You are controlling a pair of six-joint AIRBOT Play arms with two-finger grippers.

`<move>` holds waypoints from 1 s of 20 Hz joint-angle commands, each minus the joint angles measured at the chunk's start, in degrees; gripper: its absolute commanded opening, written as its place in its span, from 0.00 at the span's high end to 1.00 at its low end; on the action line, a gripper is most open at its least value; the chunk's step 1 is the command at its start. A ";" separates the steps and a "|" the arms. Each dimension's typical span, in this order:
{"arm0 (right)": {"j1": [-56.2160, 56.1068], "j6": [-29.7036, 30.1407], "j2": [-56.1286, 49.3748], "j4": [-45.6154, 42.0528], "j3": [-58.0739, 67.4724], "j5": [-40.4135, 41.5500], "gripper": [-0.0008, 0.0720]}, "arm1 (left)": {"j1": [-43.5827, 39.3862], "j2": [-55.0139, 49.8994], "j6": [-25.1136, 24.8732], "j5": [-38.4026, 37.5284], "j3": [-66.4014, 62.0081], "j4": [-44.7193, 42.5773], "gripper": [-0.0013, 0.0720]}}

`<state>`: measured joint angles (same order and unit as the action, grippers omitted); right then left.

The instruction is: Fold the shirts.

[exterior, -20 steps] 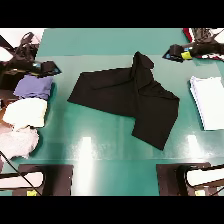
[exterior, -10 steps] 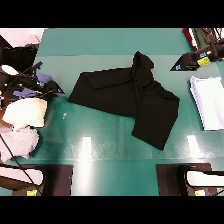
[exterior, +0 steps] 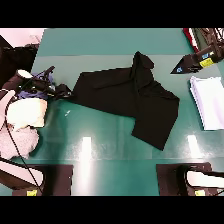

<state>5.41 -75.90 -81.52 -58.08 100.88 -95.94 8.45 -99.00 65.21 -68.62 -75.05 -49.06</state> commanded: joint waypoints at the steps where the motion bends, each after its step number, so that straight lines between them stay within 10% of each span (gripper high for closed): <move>1: 0.22 -0.20 0.07 -0.07 0.02 -0.76 0.66 | -2.49 -0.46 -0.33 -1.92 -0.55 -0.42 0.60; 5: 2.73 -1.70 0.39 -0.52 -0.94 -1.55 0.66 | -2.93 -0.46 -0.76 -8.50 -1.09 -0.76 0.95; 12: 15.26 -1.84 14.01 -0.46 -37.81 13.31 0.65 | -2.95 8.90 -0.52 -12.61 -4.35 -4.61 0.95; 14: 19.34 -0.57 16.83 -0.44 -48.78 17.97 0.31 | -2.95 12.02 -0.50 -12.96 -4.35 -4.59 0.95; 20: 24.79 1.81 12.50 0.11 -59.30 27.61 0.37 | -3.06 15.15 2.34 -12.81 -4.28 -4.55 0.95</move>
<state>28.14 -75.42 -67.18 -58.24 46.11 -73.71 5.43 -85.19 65.82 -81.52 -79.26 -53.52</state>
